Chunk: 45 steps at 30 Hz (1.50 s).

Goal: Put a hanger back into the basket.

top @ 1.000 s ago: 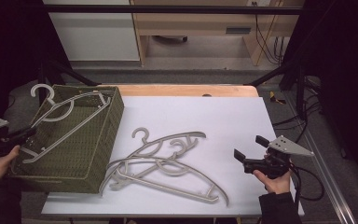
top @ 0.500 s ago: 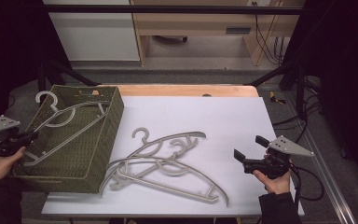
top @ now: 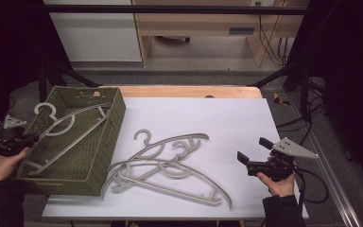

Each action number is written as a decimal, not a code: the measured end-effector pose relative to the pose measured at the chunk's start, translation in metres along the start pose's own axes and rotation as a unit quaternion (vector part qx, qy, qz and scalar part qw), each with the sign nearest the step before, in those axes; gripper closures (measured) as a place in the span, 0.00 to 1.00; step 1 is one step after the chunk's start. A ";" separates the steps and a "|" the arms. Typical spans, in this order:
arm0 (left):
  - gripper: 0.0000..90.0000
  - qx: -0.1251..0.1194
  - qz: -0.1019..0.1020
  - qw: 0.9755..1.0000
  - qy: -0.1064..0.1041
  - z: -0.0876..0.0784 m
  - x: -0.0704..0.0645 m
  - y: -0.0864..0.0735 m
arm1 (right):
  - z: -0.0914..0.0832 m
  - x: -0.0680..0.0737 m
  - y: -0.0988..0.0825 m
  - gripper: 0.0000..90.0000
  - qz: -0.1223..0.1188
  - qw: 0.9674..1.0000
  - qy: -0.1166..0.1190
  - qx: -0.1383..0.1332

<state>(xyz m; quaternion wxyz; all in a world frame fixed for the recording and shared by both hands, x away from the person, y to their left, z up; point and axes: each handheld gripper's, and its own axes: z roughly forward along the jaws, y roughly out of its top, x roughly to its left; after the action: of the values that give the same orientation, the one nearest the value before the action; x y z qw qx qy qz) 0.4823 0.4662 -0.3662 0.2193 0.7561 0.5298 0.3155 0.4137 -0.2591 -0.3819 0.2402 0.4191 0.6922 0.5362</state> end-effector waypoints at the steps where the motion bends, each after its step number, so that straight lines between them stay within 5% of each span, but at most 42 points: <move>1: 0.92 0.002 -0.001 1.000 0.002 -0.001 0.000 0.001 | 0.000 0.000 0.000 0.01 0.001 1.000 0.001 -0.001; 8: 0.80 -0.052 -0.031 0.998 -0.031 -0.015 -0.006 0.005 | 0.000 0.000 0.000 0.01 -0.001 1.000 -0.001 -0.001; 9: 0.74 -0.069 -0.036 0.996 -0.052 -0.020 -0.012 0.008 | -0.001 0.000 0.000 0.01 0.001 1.000 -0.001 -0.001; 10: 0.70 -0.069 -0.036 0.996 -0.052 -0.020 -0.012 0.008 | -0.001 0.000 0.000 0.01 0.001 1.000 -0.001 -0.001; 14: 0.57 -0.117 -0.038 0.988 -0.090 -0.031 -0.030 0.014 | -0.001 0.000 0.000 0.01 0.000 1.000 0.000 -0.001; 18: 0.48 -0.134 -0.026 0.985 -0.104 -0.037 -0.042 0.018 | -0.001 0.000 0.001 0.01 -0.001 1.000 0.000 -0.002; 19: 0.44 -0.149 -0.019 0.982 -0.117 -0.040 -0.053 0.022 | -0.002 0.000 0.001 0.01 0.000 1.000 0.000 -0.002; 20: 0.42 -0.149 -0.019 0.982 -0.117 -0.040 -0.053 0.022 | -0.002 0.000 0.001 0.01 -0.001 1.000 0.001 -0.003; 22: 0.39 -0.159 -0.017 0.977 -0.139 -0.042 -0.062 0.025 | -0.002 0.000 0.001 0.01 0.001 1.000 0.000 -0.004; 23: 0.34 -0.172 -0.017 0.972 -0.157 -0.045 -0.071 0.028 | -0.003 0.000 0.001 0.01 0.000 1.000 0.001 -0.004; 26: 0.31 -0.182 -0.015 0.969 -0.166 -0.047 -0.079 0.030 | -0.003 0.000 0.002 0.01 -0.001 1.000 0.001 -0.004; 27: 0.29 -0.195 -0.011 0.964 -0.178 -0.050 -0.089 0.032 | -0.003 0.000 0.002 0.01 0.000 1.000 0.002 -0.005; 29: 0.27 -0.204 -0.007 0.960 -0.193 -0.052 -0.097 0.034 | -0.003 0.000 0.002 0.01 0.000 1.000 0.002 -0.005; 30: 0.26 -0.204 -0.007 0.960 -0.193 -0.052 -0.097 0.034 | -0.003 0.000 0.002 0.01 0.000 1.000 0.002 -0.005; 31: 0.25 -0.213 -0.003 0.956 -0.202 -0.054 -0.105 0.035 | -0.003 0.000 0.002 0.01 0.001 1.000 0.003 -0.005; 32: 0.24 -0.213 -0.003 0.956 -0.202 -0.054 -0.105 0.035 | -0.003 0.000 0.002 0.01 0.001 1.000 0.003 -0.005; 33: 0.23 -0.224 0.002 0.951 -0.213 -0.056 -0.116 0.037 | -0.004 0.000 0.002 0.01 0.000 1.000 0.003 -0.005; 34: 0.22 -0.224 0.002 0.951 -0.213 -0.056 -0.116 0.037 | -0.004 0.000 0.002 0.01 0.000 1.000 0.003 -0.005; 37: 0.17 -0.236 0.020 0.944 -0.231 -0.061 -0.138 0.042 | -0.004 0.000 0.002 0.01 0.000 1.000 0.004 -0.006; 38: 0.16 -0.236 0.020 0.944 -0.231 -0.061 -0.138 0.042 | -0.004 0.000 0.002 0.01 0.000 1.000 0.004 -0.006; 40: 0.15 -0.241 0.033 0.938 -0.248 -0.062 -0.158 0.045 | -0.004 0.000 0.002 0.01 0.000 1.000 0.004 -0.005; 45: 0.12 -0.239 0.048 0.932 -0.269 -0.060 -0.180 0.048 | -0.004 0.001 0.002 0.01 0.001 1.000 0.005 -0.003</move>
<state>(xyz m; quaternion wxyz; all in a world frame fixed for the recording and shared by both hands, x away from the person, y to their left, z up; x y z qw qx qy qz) 0.4290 0.2807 -0.3358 0.5122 0.7626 0.3230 0.2275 0.4111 -0.2604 -0.3790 0.2372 0.4163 0.6917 0.5404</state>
